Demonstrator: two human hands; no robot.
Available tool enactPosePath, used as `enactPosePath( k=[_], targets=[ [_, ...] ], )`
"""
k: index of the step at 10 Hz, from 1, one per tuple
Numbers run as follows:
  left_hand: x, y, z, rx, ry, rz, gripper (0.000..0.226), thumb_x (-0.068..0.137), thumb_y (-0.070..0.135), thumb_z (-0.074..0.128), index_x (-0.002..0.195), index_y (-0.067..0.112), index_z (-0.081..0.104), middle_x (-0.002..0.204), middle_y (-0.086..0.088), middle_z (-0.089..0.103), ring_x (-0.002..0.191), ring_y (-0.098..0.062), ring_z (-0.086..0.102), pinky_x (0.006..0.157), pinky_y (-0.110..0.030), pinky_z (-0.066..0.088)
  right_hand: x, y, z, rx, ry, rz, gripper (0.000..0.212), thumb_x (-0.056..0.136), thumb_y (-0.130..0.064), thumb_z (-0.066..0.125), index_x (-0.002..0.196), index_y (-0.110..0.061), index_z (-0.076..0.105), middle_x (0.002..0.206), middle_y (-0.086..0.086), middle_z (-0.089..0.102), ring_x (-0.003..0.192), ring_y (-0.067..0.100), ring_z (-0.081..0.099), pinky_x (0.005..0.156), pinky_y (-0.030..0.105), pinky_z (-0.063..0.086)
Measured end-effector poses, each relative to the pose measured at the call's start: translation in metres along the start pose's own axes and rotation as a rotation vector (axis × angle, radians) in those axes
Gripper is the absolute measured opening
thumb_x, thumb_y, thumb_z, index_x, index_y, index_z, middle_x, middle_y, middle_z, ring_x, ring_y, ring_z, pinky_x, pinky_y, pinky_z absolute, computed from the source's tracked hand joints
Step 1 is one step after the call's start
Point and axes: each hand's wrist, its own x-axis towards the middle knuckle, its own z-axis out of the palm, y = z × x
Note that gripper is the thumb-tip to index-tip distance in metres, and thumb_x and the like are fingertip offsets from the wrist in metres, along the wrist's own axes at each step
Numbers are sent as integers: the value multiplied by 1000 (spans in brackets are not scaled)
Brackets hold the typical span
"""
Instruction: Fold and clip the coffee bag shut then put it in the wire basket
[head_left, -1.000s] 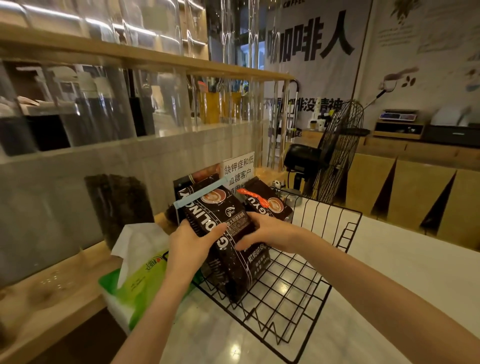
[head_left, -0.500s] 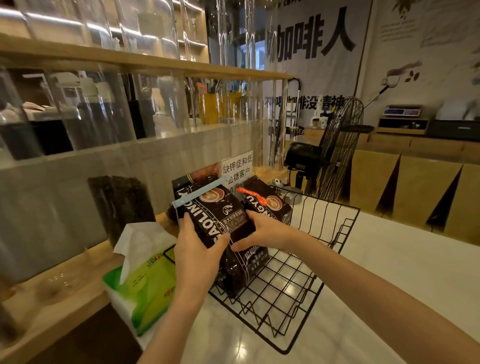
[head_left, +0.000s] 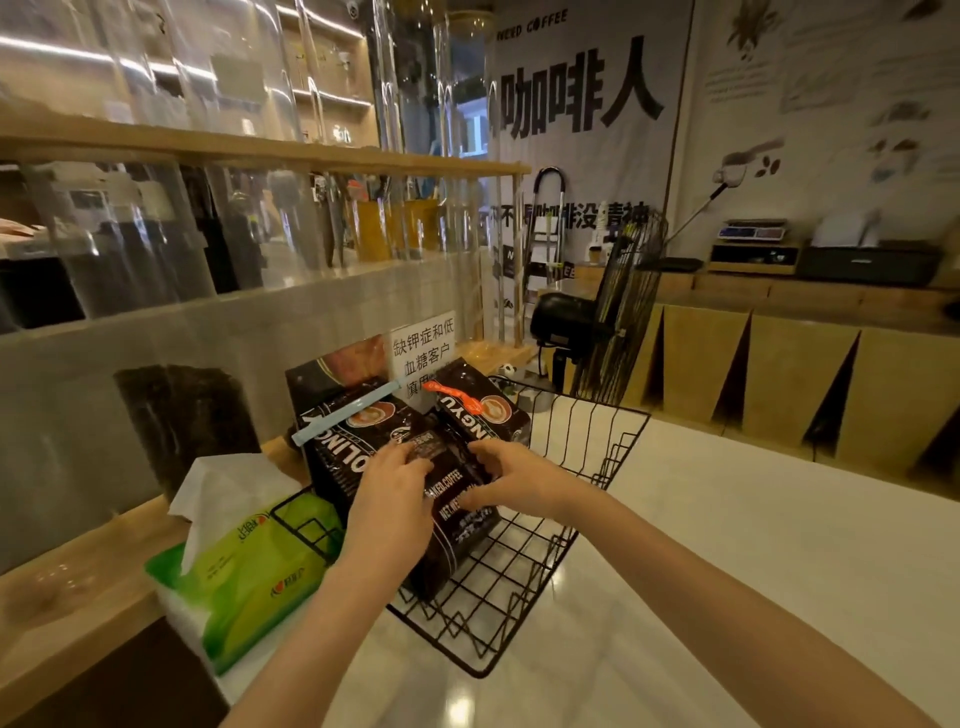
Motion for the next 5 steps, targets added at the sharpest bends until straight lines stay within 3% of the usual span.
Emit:
enactPosePath(
  k=[1,3,5],
  targets=[
    [0,6,0,98,7,2,49,84,19,56,131,13,44,146,-8,36,138,-24,25,115,-37,21,-11,9,-11,39,68,-8,67,78,-19,67,137,-14,35,139,6,46,129,22,43,101,29,39],
    [0,17,0,190,-91,-28,70,75,34,67,134,13,37,150,-12,26,141,-28,16,116,-41,18,-36,20,-25,102,179,-53,52,80,-17,65,128,-12,48,129,8,56,116,18,53,99,31,43],
    [-1,28,-1,234,-114,-18,69,77,40,63,134,13,36,150,-15,24,141,-30,14,116,-44,17,-59,20,-36,211,309,-110,39,82,-13,62,121,-12,55,119,6,63,107,15,59,90,23,45]
  ],
)
